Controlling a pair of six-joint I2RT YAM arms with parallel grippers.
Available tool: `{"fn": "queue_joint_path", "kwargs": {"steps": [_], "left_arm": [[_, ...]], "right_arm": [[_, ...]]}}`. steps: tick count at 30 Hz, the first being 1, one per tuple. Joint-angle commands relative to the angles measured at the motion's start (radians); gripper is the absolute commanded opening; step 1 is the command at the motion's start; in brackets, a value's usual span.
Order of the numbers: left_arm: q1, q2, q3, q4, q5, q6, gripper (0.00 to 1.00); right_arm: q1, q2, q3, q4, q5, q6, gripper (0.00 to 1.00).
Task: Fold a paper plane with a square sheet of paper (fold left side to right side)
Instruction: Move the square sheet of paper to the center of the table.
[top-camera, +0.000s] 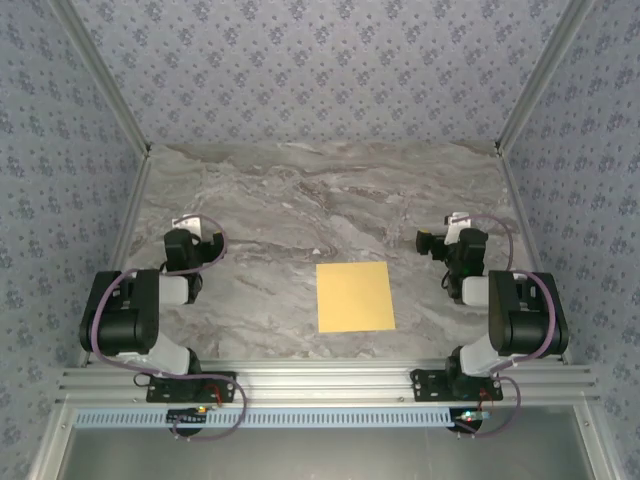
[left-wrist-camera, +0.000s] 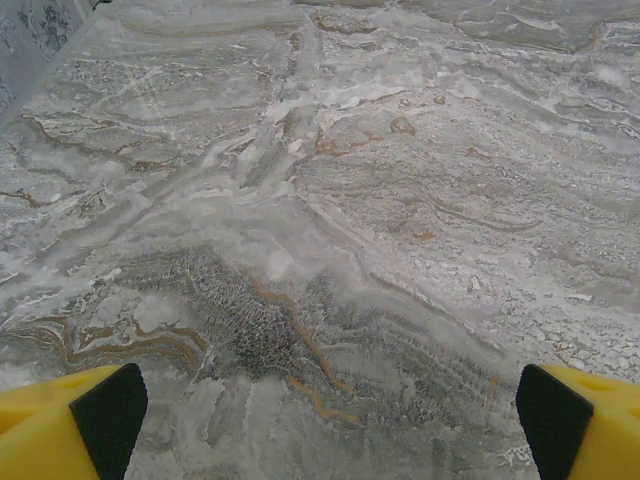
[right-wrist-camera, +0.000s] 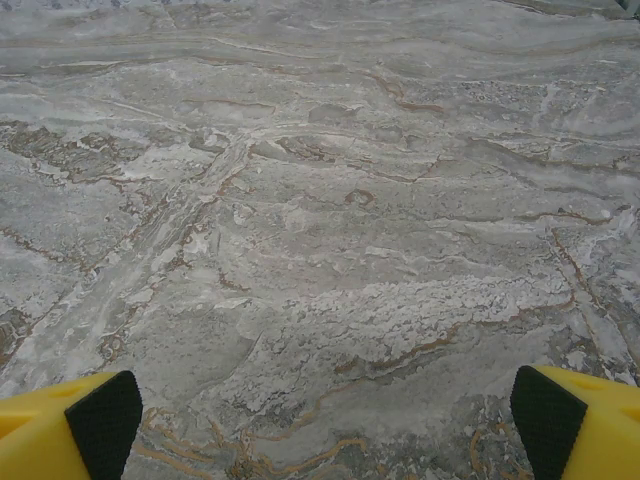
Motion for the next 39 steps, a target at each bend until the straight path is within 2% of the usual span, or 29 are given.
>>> {"fn": "queue_joint_path", "kwargs": {"steps": [1, 23, 26, 29, 33, 39], "left_arm": [[0.003, -0.001, 0.031, 0.042, 0.019, 0.002, 0.98], [0.004, -0.003, 0.026, 0.051, 0.016, 0.001, 0.98], [-0.018, -0.100, 0.009, 0.002, -0.029, 0.012, 0.98], [-0.092, -0.268, 0.044, -0.213, -0.093, 0.029, 0.98], [-0.275, -0.408, 0.126, -0.451, -0.141, 0.034, 0.98], [-0.636, -0.343, 0.322, -0.743, -0.142, 0.031, 0.98]], "right_arm": [[0.008, 0.006, 0.022, 0.010, 0.017, -0.007, 1.00], [0.005, 0.005, 0.023, 0.009, 0.030, 0.000, 1.00], [0.010, -0.036, 0.035, -0.042, 0.069, 0.010, 1.00], [0.013, -0.165, 0.087, -0.241, 0.094, 0.028, 1.00], [0.046, -0.355, 0.118, -0.470, 0.142, 0.060, 1.00], [0.120, -0.617, 0.119, -0.742, 0.178, 0.172, 1.00]]}}
